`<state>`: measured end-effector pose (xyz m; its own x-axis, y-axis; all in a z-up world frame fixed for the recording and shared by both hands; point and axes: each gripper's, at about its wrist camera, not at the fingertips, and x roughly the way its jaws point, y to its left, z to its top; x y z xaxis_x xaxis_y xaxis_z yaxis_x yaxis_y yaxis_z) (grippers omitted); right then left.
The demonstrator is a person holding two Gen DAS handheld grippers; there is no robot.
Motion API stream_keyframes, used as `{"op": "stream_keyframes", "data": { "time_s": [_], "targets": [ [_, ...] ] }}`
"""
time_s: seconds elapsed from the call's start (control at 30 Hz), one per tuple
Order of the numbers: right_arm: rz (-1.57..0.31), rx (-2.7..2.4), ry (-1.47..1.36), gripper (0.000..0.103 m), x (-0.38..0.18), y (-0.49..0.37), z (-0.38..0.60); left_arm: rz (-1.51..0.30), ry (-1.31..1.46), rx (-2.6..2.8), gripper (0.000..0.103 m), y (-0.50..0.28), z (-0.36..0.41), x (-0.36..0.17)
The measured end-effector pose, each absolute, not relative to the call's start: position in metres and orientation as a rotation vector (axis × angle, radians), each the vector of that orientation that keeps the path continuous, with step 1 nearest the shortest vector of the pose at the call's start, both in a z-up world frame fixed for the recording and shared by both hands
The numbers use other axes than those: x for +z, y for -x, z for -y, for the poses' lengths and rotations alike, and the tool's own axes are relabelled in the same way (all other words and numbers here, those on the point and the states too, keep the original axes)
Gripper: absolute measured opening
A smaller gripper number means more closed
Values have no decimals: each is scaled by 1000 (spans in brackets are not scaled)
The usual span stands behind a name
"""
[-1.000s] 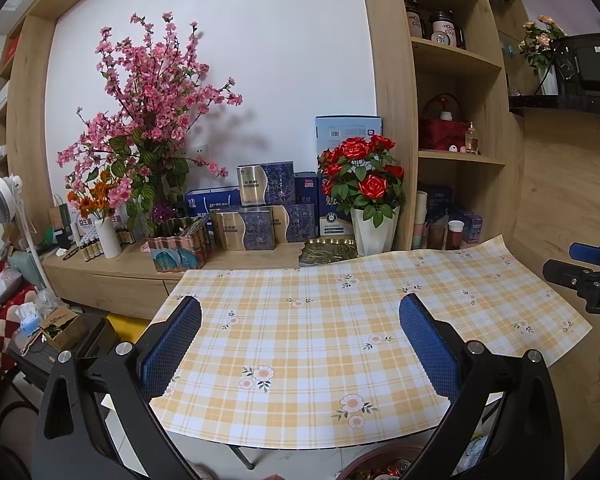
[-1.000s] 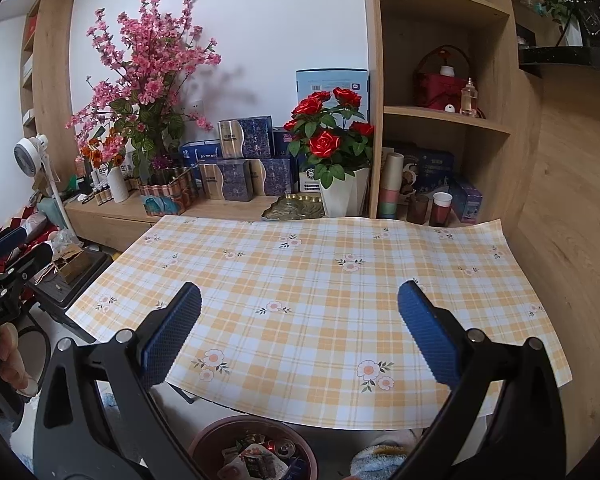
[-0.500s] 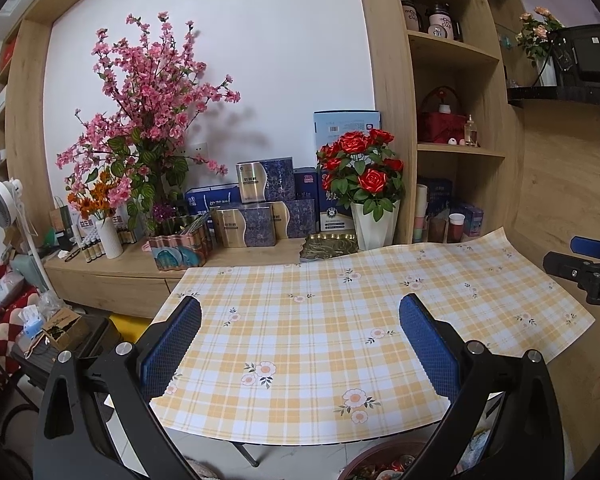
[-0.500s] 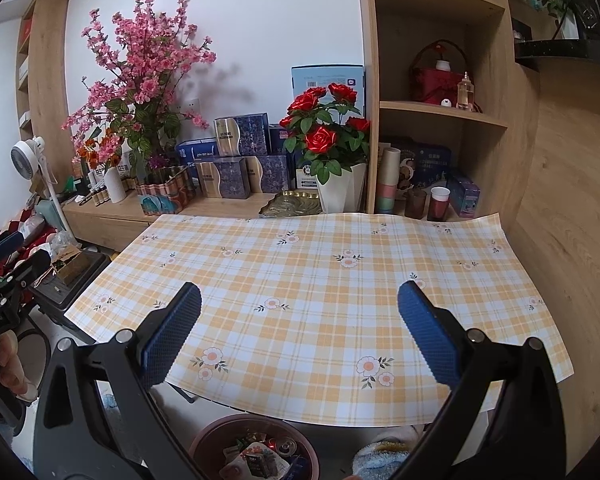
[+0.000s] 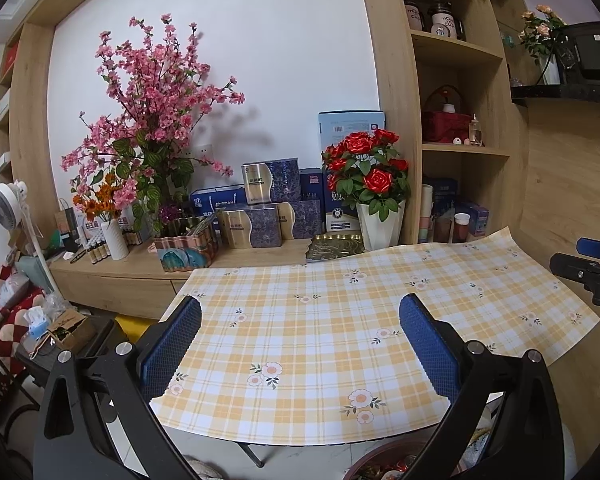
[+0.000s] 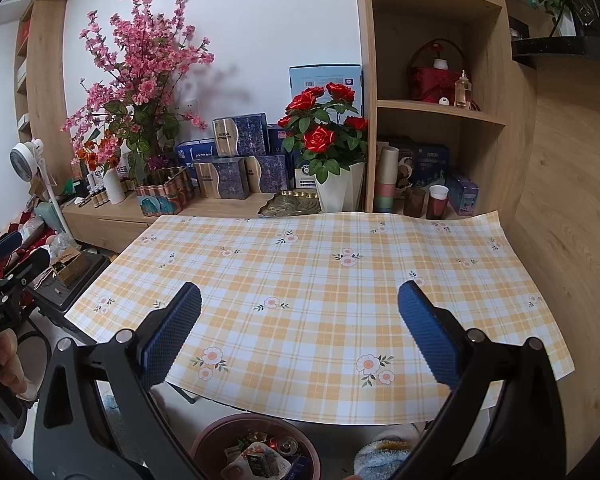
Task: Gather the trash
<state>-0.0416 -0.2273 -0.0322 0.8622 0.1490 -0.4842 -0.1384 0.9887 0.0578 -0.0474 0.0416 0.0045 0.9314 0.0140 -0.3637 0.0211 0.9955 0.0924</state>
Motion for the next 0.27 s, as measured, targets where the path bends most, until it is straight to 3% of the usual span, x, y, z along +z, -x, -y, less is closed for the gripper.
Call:
{"op": "stream_keyframes", "data": {
  "time_s": [0.27],
  "targets": [
    [-511,150,-23,97,-33,42,227,-378,-99,6,97,47,-43,4]
  ]
}}
